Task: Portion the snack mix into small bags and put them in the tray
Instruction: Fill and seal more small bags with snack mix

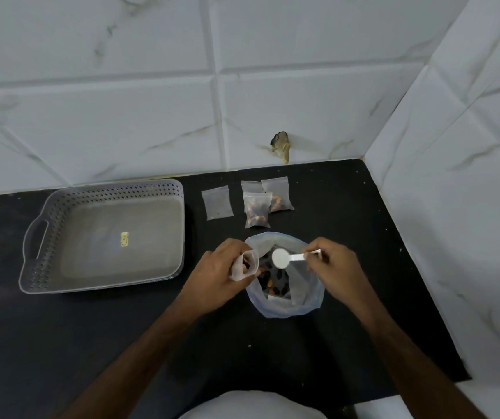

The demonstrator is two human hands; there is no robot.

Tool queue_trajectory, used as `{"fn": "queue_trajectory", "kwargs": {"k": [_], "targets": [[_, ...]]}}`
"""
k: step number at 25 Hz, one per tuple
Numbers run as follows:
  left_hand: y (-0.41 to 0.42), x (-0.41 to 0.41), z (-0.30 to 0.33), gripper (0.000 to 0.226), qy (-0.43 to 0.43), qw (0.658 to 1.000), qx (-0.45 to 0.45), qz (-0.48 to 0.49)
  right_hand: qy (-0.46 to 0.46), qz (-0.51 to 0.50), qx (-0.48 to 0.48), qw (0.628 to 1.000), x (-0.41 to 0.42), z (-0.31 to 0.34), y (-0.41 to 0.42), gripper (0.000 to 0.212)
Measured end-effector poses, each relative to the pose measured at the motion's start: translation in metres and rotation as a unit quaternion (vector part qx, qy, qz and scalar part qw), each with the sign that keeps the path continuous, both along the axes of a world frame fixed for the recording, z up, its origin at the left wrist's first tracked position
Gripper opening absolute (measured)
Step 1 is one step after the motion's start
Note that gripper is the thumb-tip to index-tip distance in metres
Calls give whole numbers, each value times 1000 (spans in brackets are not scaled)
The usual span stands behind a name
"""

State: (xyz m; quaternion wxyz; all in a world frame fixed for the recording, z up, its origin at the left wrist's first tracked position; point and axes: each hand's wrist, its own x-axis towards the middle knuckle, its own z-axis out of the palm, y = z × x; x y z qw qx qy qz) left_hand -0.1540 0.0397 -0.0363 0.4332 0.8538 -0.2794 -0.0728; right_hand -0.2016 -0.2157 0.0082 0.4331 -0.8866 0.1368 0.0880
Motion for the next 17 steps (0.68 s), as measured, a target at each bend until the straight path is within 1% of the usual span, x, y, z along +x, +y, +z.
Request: {"fn": "queue_trajectory", "kwargs": {"k": [2,3,4,5,6,7,8,9,10,11,12,13,15,17], "targets": [[-2,1,-5,33,-27,998,50,-26,27,70,-81,994,13,-23,14,14],[-3,1,-7,34,-41,996,73,-30,81,80,-103,988,28,-34,27,18],[-5,0,-9,34,-48,995,87,-29,98,95,-99,986,28,-41,30,23],[-6,0,-11,33,-45,995,88,-24,133,101,-186,968,34,-54,31,26],[-7,-1,-13,31,-33,996,79,-21,212,124,-198,949,42,-67,35,29],[-7,-2,-14,29,-18,998,65,-17,234,110,-182,949,48,-72,40,32],[-7,-3,-15,25,-2,999,52,-12,192,141,-171,956,41,-77,38,32],[-5,-3,-15,21,11,999,39,-6,119,138,-239,954,35,-71,49,28],[-3,-3,-15,16,21,999,30,3,19,132,-297,946,42,-62,57,23],[0,-3,-15,14,28,999,22,13,-61,155,-336,927,37,-60,52,20],[2,-3,-14,13,33,999,14,25,-87,158,-339,923,31,-56,42,18],[3,-2,-13,13,38,999,2,34,-89,152,-347,921,31,-52,37,17],[3,0,-10,14,40,998,-26,50,-82,161,-331,926,35,-51,39,15],[1,-1,-10,10,39,997,-36,56,-74,183,-277,941,35,-51,42,16]]}}
